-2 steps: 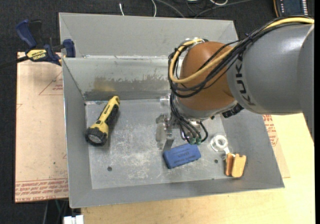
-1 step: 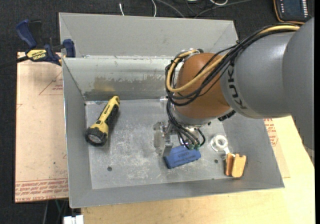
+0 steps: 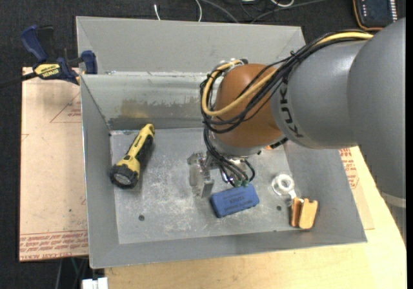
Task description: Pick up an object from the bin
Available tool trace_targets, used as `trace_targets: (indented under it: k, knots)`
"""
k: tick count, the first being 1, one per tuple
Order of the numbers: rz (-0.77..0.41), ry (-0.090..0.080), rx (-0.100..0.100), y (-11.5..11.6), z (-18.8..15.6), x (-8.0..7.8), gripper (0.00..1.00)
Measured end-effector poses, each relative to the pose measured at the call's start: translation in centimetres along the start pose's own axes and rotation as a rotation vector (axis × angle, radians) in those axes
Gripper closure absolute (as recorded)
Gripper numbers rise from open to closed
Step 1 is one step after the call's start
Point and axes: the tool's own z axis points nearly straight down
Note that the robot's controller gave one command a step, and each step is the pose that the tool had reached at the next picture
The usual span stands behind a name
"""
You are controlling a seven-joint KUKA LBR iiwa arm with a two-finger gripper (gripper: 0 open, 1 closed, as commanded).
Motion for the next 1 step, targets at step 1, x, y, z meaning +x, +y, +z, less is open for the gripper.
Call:
trace_targets:
  k: [1]
  knots:
    - [0.04,0.008,0.002,-4.47,1.36,2.76,0.0]
